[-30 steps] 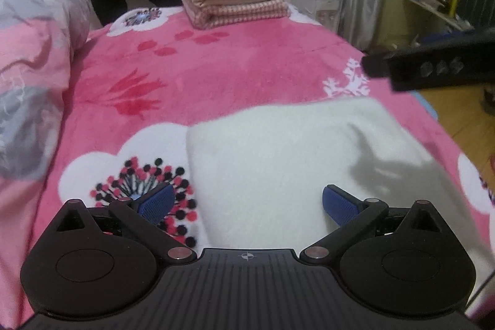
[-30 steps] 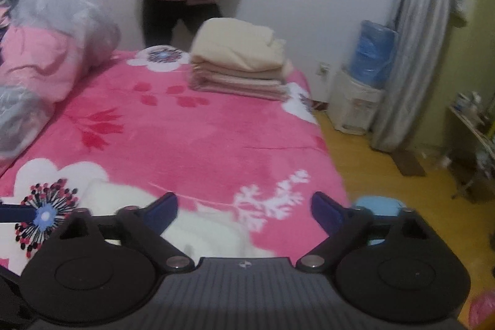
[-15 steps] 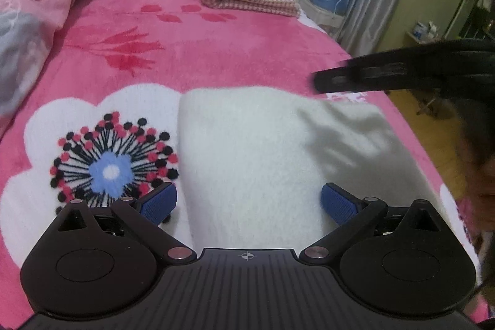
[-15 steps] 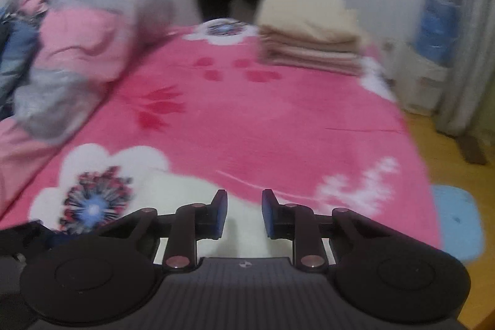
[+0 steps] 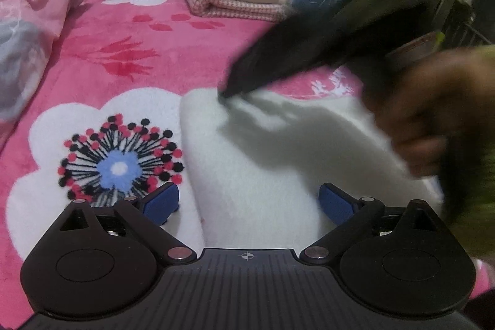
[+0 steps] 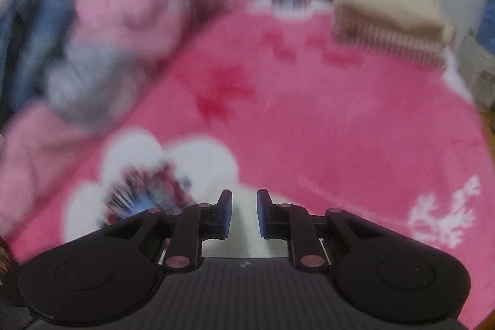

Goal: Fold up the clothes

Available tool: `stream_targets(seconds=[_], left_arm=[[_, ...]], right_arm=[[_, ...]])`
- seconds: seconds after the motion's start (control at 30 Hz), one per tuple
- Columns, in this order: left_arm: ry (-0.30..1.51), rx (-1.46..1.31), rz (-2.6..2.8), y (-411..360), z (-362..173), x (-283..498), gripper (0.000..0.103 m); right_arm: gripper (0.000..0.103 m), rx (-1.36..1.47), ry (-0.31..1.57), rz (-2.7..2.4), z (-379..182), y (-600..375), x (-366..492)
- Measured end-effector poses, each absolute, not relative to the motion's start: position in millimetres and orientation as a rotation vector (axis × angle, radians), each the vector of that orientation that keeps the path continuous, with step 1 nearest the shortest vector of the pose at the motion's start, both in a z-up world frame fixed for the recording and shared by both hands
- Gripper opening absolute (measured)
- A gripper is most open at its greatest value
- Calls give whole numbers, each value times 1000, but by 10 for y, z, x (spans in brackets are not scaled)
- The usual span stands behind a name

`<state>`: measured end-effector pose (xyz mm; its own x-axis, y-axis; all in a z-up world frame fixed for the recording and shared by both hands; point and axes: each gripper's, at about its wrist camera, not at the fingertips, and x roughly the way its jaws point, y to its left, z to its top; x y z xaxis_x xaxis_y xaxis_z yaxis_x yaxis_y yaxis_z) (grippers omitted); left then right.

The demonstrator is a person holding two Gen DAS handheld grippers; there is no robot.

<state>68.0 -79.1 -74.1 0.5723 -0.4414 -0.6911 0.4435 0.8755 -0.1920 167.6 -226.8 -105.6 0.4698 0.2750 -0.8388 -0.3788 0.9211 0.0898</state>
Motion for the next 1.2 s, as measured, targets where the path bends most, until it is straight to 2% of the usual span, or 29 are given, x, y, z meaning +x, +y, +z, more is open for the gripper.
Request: stream_targets(seconds=[0.07,0.17,0.33,0.43,0.57,0.67,0.8,0.97,1.1,1.2], left_arm=[[795,39,-522,-737,-691,622,97],[742,74,-535,-617,-575,509,97],[701,101,-606,-601,-444,361,95],[724,136,-650,-714,-448,242,92],[831,190,-671,-944,-588,136,92],[908,192,-623,-1073,-700,166,97],[977,166,-574,-1100,-673,240,98],[973,185,-536,-1120,-655,193,98],[958,217,-524,-1163,-647,144,98],[948,240,-517,-1191,-636,126,98]], right_arm=[[15,-49,1020,380,-1196,-2351,1774],[14,90,996,327,-980,-2553,1680],[16,99,919,234,-455,-2982,999],[16,97,925,181,-324,-3195,563],[16,61,997,118,-557,-3320,135],[15,-27,993,81,-852,-3322,35],[15,-44,985,50,-687,-3279,22],[15,-77,959,159,-445,-3240,-365],[18,-137,1024,154,-713,-3245,-477],[18,-129,1019,136,-677,-3237,-524]])
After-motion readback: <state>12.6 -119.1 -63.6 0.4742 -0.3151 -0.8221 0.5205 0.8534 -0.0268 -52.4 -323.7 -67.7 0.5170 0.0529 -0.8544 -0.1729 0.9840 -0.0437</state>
